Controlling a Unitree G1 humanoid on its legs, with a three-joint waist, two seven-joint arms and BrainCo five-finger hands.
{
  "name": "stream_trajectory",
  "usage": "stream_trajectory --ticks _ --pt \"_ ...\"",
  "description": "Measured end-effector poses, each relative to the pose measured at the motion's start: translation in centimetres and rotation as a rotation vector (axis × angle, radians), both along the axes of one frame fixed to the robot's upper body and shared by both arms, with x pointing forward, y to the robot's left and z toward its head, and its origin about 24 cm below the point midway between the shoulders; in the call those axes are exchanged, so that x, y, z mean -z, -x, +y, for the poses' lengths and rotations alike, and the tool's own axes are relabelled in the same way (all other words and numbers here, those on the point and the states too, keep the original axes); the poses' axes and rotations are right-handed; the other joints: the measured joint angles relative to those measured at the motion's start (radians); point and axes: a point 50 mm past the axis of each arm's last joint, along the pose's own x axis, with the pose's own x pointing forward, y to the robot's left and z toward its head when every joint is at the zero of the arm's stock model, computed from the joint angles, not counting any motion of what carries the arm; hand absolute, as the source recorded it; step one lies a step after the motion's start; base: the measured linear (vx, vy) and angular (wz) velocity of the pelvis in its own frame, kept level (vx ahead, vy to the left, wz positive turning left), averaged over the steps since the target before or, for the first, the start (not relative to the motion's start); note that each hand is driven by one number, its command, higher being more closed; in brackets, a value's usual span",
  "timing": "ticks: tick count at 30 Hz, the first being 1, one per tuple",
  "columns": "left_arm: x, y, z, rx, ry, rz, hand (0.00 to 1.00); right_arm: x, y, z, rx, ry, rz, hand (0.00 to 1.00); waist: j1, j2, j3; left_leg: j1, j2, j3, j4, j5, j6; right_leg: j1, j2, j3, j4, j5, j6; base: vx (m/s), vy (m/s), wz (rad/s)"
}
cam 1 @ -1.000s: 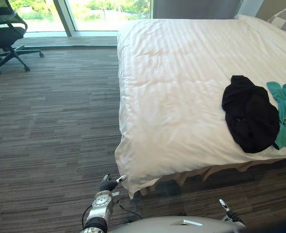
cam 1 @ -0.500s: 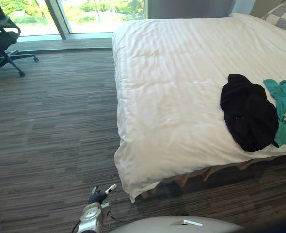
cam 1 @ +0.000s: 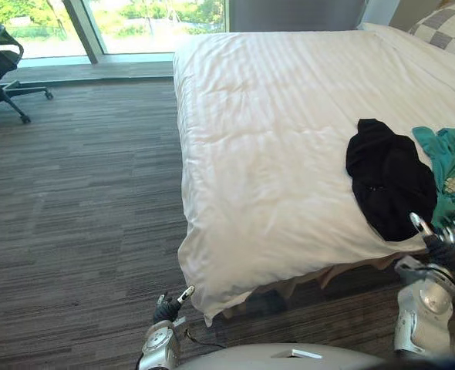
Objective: Tidy the bed and pick cloth on bed and put in laundry
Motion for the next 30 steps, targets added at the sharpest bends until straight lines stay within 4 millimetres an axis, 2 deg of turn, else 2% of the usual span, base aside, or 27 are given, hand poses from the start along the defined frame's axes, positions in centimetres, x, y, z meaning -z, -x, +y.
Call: stream_trajectory --ticks 2,6,10,14,17,20,21,22,24,26,30 --pt "0.0 -0.2 -0.5 0.036 0.0 -0.001 0.0 -1.1 -1.7 1.3 -0.096 0.048 -0.042 1.0 0.008 -0.001 -0.001 -0.016 0.0 -0.027 0.006 0.002 0.001 -0.001 0.0 -0.024 -0.001 -0.001 -0.001 0.03 -0.021 0.28" --pt "0.3 0.1 -0.3 0.095 -0.016 0.028 0.0 -0.6 -4.1 2.9 -0.226 0.061 -0.018 1.0 0.023 -0.004 -0.001 -0.035 -0.001 -0.059 0.005 0.009 0.001 -0.001 -0.001 -0.049 -0.01 0.0 -0.001 0.03 -0.027 0.25" --pt "0.1 0.2 0.8 0.113 -0.056 0.035 0.0 0.2 -5.5 4.3 -0.328 0.065 0.028 1.0 0.032 -0.004 -0.001 -0.063 -0.003 -0.101 0.008 0.018 0.002 0.004 -0.003 -0.093 -0.018 0.001 -0.002 0.03 -0.027 0.31" --pt "0.2 0.4 1.0 0.113 -0.072 0.044 0.0 -0.3 -6.7 5.7 -0.405 0.076 0.007 1.0 0.035 -0.006 0.003 -0.07 -0.004 -0.146 0.014 0.021 0.004 0.028 -0.004 -0.133 -0.022 0.009 -0.009 0.04 -0.016 0.34" --pt "0.0 -0.1 0.8 0.136 -0.079 0.023 0.0 -0.8 -7.5 6.8 -0.46 0.065 -0.023 1.0 0.041 -0.016 0.012 -0.094 -0.012 -0.182 0.021 0.037 0.008 0.038 -0.008 -0.163 -0.041 0.033 -0.012 0.01 0.003 0.36" --pt "-0.3 -1.1 0.8 0.141 -0.085 -0.002 0.0 -2.0 -8.6 8.2 -0.523 0.062 -0.072 1.0 0.066 -0.034 0.045 -0.124 -0.022 -0.218 0.026 0.059 0.015 0.037 -0.015 -0.193 -0.051 0.049 -0.015 -0.02 -0.003 0.36" --pt "-0.3 -1.1 0.8 0.141 -0.085 -0.002 0.0 -2.5 -8.9 8.7 -0.551 0.055 -0.09 1.0 0.068 -0.034 0.048 -0.139 -0.026 -0.238 0.036 0.059 0.015 0.037 -0.018 -0.206 -0.052 0.049 -0.015 -0.02 -0.006 0.52" --pt "-0.4 -1.2 0.9 0.142 -0.089 -0.006 0.0 -3.2 -9.5 9.9 -0.602 0.057 -0.12 1.0 0.084 -0.035 0.068 -0.143 -0.03 -0.261 0.045 0.062 0.018 0.048 -0.02 -0.223 -0.051 0.048 -0.015 -0.04 -0.016 0.51" --pt "-0.5 -1.3 0.9 0.147 -0.102 -0.005 0.0 -4.1 -10.0 11.2 -0.66 0.055 -0.156 1.0 0.091 -0.035 0.087 -0.159 -0.032 -0.284 0.06 0.063 0.018 0.055 -0.02 -0.245 -0.051 0.048 -0.016 -0.06 -0.026 0.47" --pt "-0.7 -1.9 0.8 0.166 -0.115 -0.016 0.0 -5.6 -10.9 13.2 -0.743 0.068 -0.204 1.0 0.109 -0.038 0.121 -0.189 -0.038 -0.323 0.06 0.086 0.014 0.049 -0.023 -0.273 -0.05 0.047 -0.018 -0.06 -0.031 0.54" --pt "-0.9 -2.7 0.3 0.187 -0.12 -0.036 0.0 -6.7 -12.0 15.8 -0.839 0.035 -0.238 1.0 0.14 -0.043 0.162 -0.231 -0.046 -0.369 0.055 0.117 0.008 0.034 -0.024 -0.314 -0.049 0.042 -0.025 -0.08 -0.034 0.4"
